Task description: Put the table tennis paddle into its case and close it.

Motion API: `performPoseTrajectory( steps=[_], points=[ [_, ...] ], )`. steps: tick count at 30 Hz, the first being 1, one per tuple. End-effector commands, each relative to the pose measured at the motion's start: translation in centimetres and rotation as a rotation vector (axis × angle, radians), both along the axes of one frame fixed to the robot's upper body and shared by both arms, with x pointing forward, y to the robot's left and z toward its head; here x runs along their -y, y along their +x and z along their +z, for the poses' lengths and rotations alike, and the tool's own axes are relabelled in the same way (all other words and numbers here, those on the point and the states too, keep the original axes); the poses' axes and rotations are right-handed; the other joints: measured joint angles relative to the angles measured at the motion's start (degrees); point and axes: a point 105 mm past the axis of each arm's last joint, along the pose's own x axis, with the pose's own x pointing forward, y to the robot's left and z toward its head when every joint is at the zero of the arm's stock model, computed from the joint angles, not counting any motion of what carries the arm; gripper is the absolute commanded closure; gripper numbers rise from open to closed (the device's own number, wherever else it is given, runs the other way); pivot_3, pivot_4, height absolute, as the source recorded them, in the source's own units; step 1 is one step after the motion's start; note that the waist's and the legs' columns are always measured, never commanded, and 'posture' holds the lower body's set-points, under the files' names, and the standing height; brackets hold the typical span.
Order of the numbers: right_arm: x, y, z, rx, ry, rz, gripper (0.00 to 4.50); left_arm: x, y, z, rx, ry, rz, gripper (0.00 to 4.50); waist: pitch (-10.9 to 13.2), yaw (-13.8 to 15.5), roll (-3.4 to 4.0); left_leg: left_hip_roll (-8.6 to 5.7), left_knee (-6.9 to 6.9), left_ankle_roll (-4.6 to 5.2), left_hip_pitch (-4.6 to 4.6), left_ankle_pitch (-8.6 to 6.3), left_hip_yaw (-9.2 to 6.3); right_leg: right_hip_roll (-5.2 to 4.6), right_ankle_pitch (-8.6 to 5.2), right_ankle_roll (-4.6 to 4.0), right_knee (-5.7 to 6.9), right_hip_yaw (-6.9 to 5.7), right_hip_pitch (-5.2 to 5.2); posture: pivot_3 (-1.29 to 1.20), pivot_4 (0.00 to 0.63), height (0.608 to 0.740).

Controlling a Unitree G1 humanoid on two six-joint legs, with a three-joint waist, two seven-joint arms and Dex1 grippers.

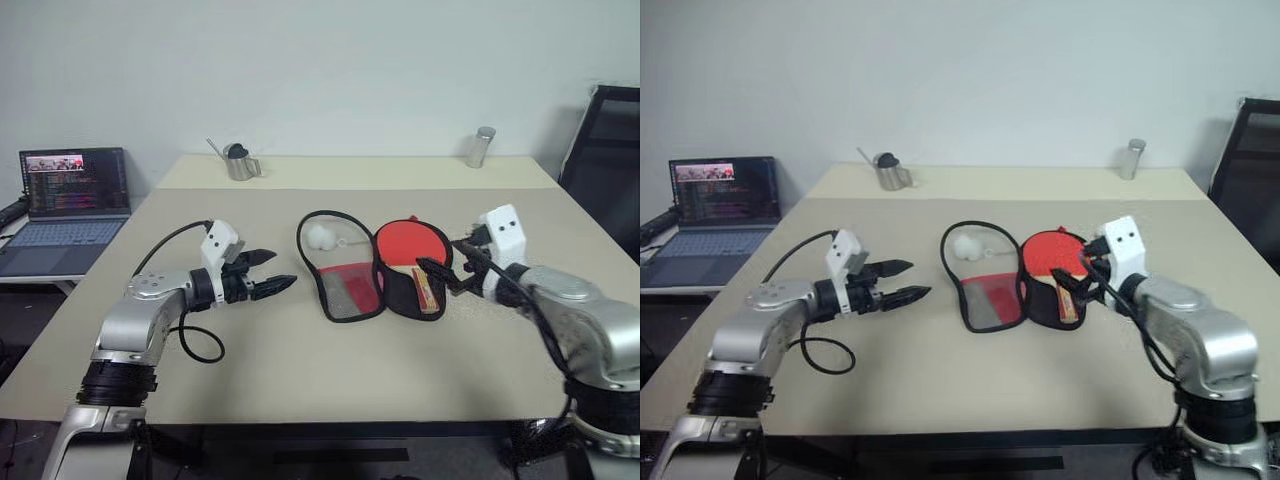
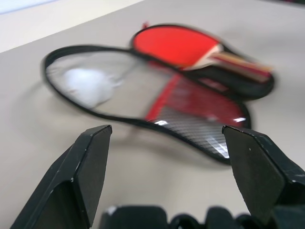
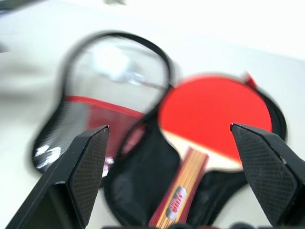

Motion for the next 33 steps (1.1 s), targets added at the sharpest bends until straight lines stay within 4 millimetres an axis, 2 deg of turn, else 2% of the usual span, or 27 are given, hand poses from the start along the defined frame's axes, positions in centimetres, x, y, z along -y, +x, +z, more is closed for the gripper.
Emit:
performPoseTrajectory(
  steps=[1,7,15,19,22,24,30,33],
  points=[
    [-0.7,-2.4,2.8,0.109,-0.041,0.207,0.06,-1.2,1.5,-0.5,0.028,0.080,0.080,0.42,0.00,-0.08,0.00,-0.01,-0.01,0.00,0.03,0.00,0.03,0.00,0.00,0.00,0.00,0.03,0.01,0.00,0.150,0.740],
    [-2.0,-5.3,3.6,0.033,0.004,0.401,0.06,-0.9,3.4,-1.8,-0.017,0.069,0.135,0.42,0.02,0.16,-0.04,0.02,0.02,0.00,0.00,0.00,-0.03,0.00,0.00,0.00,0.01,-0.02,0.03,0.00,0.150,0.740],
    [-2.5,-5.2,3.3,0.037,-0.002,0.398,0.06,1.9,6.2,-3.9,-0.089,0.010,0.159,0.42,0.03,0.56,-0.08,-0.04,0.07,0.00,-0.08,0.00,-0.04,-0.06,0.01,0.00,-0.01,-0.04,0.01,0.00,0.150,0.740],
    [-2.6,-5.2,3.3,0.041,-0.011,0.400,0.06,3.7,6.8,-5.2,-0.136,0.024,0.134,0.42,0.04,0.53,-0.09,-0.04,0.06,0.00,-0.12,0.00,-0.03,-0.05,0.01,0.00,0.00,-0.04,-0.04,0.00,0.150,0.740],
    [-2.5,-5.2,3.3,0.045,-0.016,0.395,0.06,4.7,7.0,-5.4,-0.139,0.041,0.109,0.42,0.04,0.53,-0.09,-0.04,0.07,0.00,-0.14,0.00,-0.03,-0.05,0.01,0.00,0.00,-0.04,-0.04,0.00,0.150,0.740],
    [-2.3,-5.2,3.5,0.049,-0.019,0.388,0.06,5.9,7.3,-4.3,-0.105,0.035,0.069,0.42,0.05,0.55,-0.10,-0.05,0.08,0.00,-0.14,0.00,-0.02,-0.05,0.01,0.00,0.00,-0.03,-0.05,0.00,0.150,0.740],
    [-1.4,-5.5,3.8,0.046,-0.026,0.354,0.06,11.5,7.3,2.2,0.036,-0.078,-0.142,0.42,0.07,1.62,-0.15,-0.08,0.18,0.00,-0.39,0.00,-0.10,-0.05,0.01,0.01,0.02,-0.10,-0.23,0.00,0.150,0.740],
    [-0.5,-5.7,4.2,0.038,-0.028,0.328,0.06,14.0,6.7,3.9,0.055,-0.127,-0.235,0.42,0.07,1.78,-0.15,-0.12,0.27,-0.01,-0.74,0.01,-0.12,-0.06,0.02,0.01,0.04,-0.10,-0.51,0.00,0.150,0.740]
  ],
)
